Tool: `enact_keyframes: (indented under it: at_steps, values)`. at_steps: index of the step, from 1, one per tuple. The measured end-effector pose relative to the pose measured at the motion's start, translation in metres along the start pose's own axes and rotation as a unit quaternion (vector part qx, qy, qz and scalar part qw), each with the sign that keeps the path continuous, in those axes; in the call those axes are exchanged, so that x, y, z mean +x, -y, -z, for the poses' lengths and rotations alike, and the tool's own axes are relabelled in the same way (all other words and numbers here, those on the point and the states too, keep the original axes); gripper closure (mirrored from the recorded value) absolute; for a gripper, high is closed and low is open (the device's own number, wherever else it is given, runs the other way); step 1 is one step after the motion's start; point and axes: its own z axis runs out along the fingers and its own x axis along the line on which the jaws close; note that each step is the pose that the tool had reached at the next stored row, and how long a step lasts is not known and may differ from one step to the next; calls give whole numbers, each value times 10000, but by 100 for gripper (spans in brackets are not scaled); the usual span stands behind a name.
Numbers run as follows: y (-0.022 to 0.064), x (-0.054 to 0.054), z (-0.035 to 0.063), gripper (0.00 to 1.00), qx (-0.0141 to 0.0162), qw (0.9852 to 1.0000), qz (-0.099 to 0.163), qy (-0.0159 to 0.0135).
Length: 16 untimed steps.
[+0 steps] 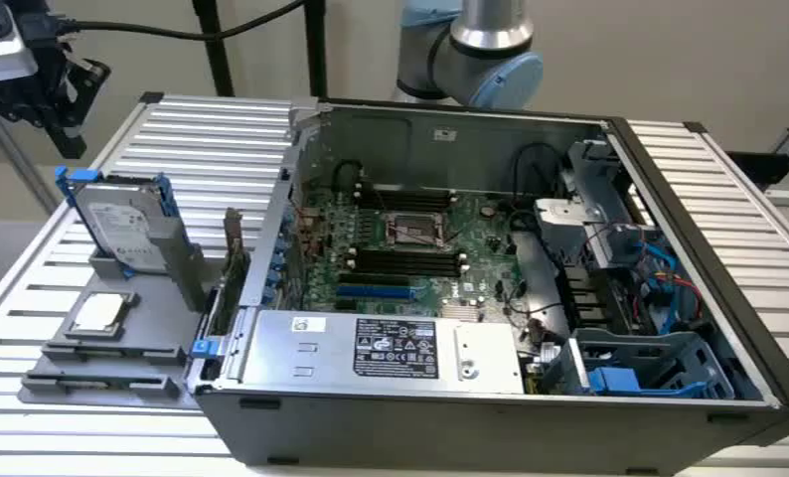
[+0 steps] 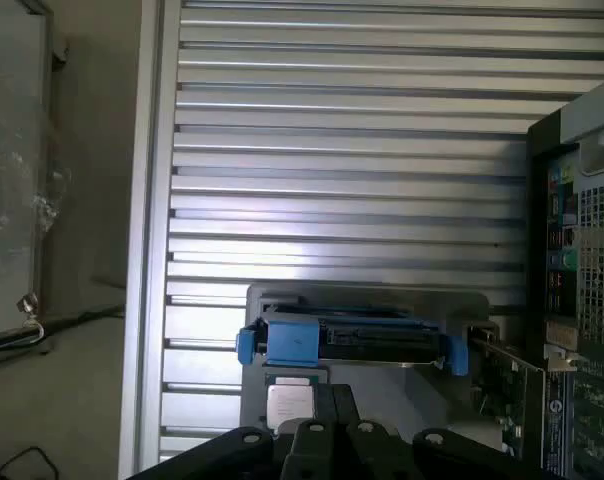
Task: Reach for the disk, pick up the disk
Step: 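Pick up the disk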
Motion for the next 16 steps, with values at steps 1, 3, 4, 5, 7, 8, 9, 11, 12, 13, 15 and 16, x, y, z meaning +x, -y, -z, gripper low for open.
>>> enact_keyframes:
  at_steps: [1, 3, 4, 5, 7, 8, 9, 11, 12, 13, 15, 16]
  values:
    - [0, 0, 0, 89, 0, 10000, 0, 0]
    - [0, -1, 0, 89, 0, 10000, 0, 0]
    - [0, -1, 0, 89, 0, 10000, 0, 0]
    - [0, -1, 0, 89, 0, 10000, 0, 0]
    - [0, -2, 0, 89, 0, 10000, 0, 0]
    - [0, -2, 0, 89, 0, 10000, 0, 0]
    - [0, -2, 0, 89, 0, 10000, 0, 0]
    - [0, -3, 0, 89, 0, 10000, 0, 0]
    - [0, -3, 0, 89, 0, 10000, 0, 0]
    - [0, -3, 0, 89, 0, 10000, 0, 0]
    - [-9, -2, 0, 89, 0, 10000, 0, 1]
    - [-24, 2, 0, 89, 0, 10000, 1, 3]
